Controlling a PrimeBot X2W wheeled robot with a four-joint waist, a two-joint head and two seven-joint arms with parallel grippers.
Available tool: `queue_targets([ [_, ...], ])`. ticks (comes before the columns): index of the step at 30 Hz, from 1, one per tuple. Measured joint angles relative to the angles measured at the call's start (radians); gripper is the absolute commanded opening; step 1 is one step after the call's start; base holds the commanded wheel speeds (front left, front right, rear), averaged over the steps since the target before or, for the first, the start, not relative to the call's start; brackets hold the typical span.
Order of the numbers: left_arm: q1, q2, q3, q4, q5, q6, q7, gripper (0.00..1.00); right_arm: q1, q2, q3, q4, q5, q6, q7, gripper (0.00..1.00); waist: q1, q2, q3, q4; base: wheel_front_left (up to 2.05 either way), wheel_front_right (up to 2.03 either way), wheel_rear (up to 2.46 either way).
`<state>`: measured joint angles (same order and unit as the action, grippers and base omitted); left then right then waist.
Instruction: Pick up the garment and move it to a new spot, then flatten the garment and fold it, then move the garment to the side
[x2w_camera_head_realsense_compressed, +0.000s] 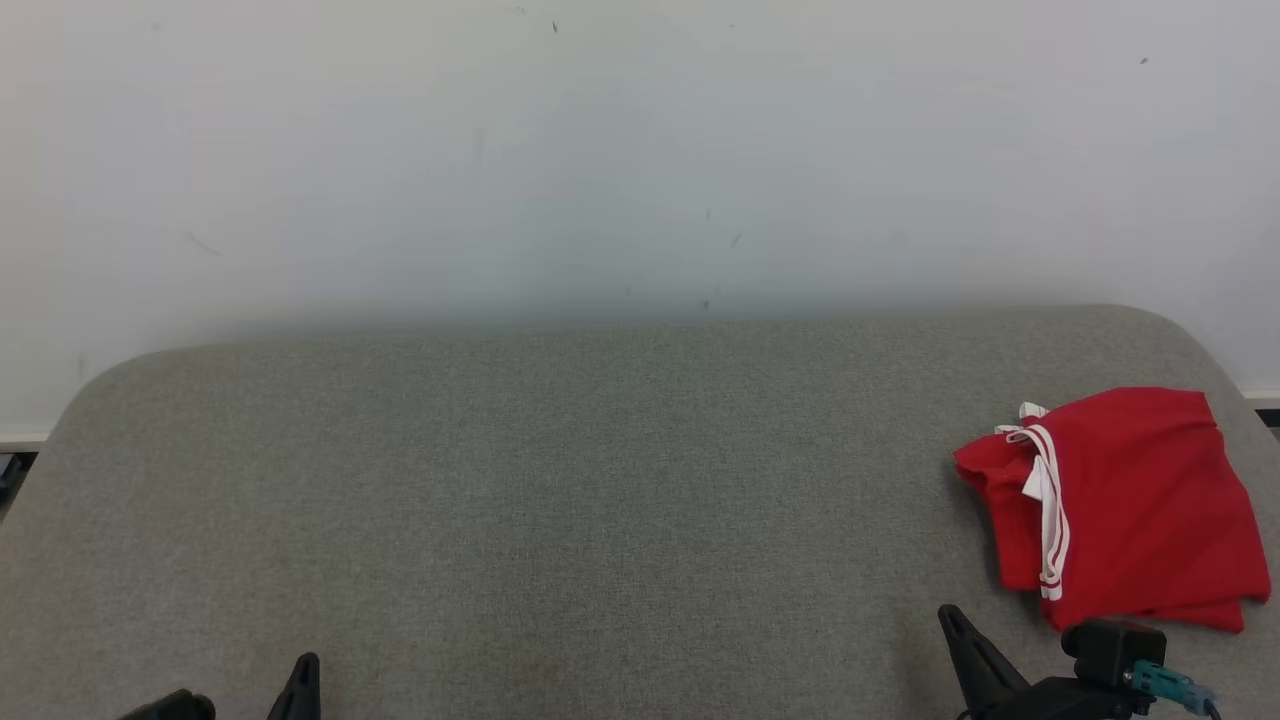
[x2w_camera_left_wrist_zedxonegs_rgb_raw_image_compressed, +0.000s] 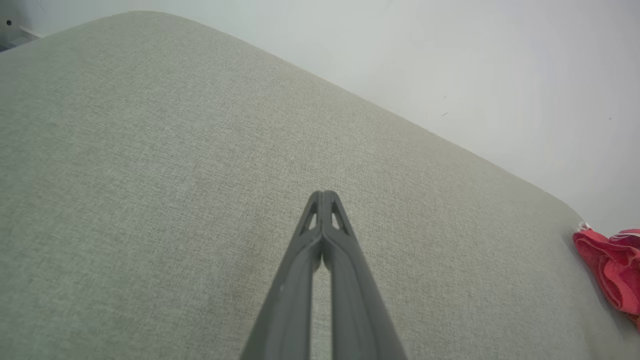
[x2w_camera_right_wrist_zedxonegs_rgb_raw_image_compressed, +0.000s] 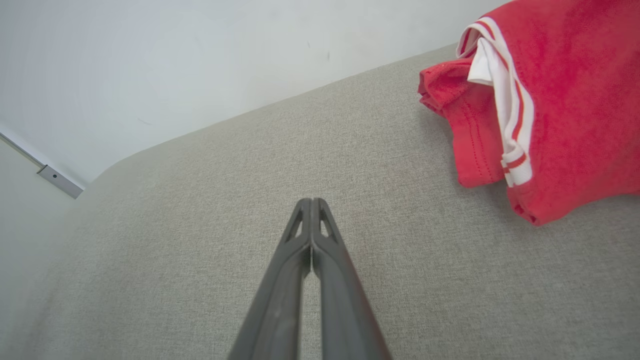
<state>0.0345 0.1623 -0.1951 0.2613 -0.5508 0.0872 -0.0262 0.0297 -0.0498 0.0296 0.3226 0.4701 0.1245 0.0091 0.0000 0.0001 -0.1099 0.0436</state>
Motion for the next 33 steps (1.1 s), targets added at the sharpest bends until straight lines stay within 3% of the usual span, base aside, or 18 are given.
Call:
queue_targets([
  [33, -0.042, -0.044, 0.116, 0.013, -0.421, -0.079, 0.060, 0.00, -0.041, 0.002, -0.066, -0.005, 0.453, 0.000, 0.044, 0.00, 0.0000, 0.0000, 0.044, -0.018, 0.00, 0.00, 0.00],
])
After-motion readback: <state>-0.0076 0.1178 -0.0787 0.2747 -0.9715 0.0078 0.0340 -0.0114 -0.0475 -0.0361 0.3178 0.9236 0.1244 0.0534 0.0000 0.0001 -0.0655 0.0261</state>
